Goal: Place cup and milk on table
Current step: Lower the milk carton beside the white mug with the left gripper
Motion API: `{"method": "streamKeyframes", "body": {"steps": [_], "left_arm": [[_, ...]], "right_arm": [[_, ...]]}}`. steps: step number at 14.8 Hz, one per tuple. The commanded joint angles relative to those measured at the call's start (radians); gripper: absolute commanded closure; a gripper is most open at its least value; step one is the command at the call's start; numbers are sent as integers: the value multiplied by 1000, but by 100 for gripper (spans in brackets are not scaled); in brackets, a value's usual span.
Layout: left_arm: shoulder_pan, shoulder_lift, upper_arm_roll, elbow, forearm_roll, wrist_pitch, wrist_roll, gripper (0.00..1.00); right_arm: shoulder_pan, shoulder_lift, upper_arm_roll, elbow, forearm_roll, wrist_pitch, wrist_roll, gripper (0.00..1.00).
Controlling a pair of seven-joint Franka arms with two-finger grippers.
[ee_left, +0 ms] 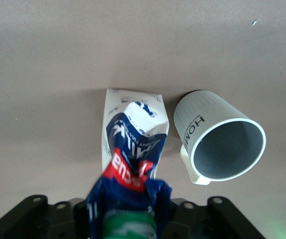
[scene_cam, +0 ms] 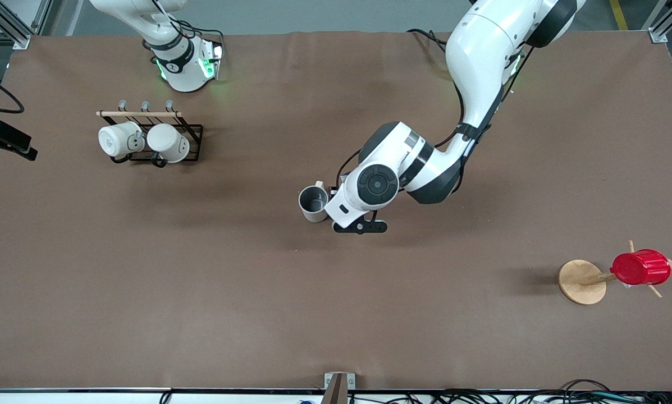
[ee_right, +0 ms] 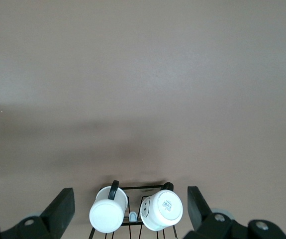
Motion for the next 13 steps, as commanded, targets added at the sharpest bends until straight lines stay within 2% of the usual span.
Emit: {"method": "streamKeyframes", "body": {"steps": [1, 2, 3, 11, 13], "left_arm": [[-8, 1, 9, 8, -6, -7, 34, 28], [-10, -2, 9, 8, 0, -2, 36, 3], [-8, -11, 8, 8, 26, -1, 38, 0], [50, -98, 8, -3, 77, 11, 52, 0], [88, -141, 6, -15, 130, 28, 50, 0]], "right_arm": [[-15, -4, 7, -3, 22, -6, -11, 0], [-14, -4, 7, -3, 22, -4, -13, 0], [-12, -4, 8, -3, 22, -4, -13, 0], [-14, 3, 8, 13, 22, -9, -13, 0], [-11, 5, 8, 20, 20, -7, -5, 0]]}}
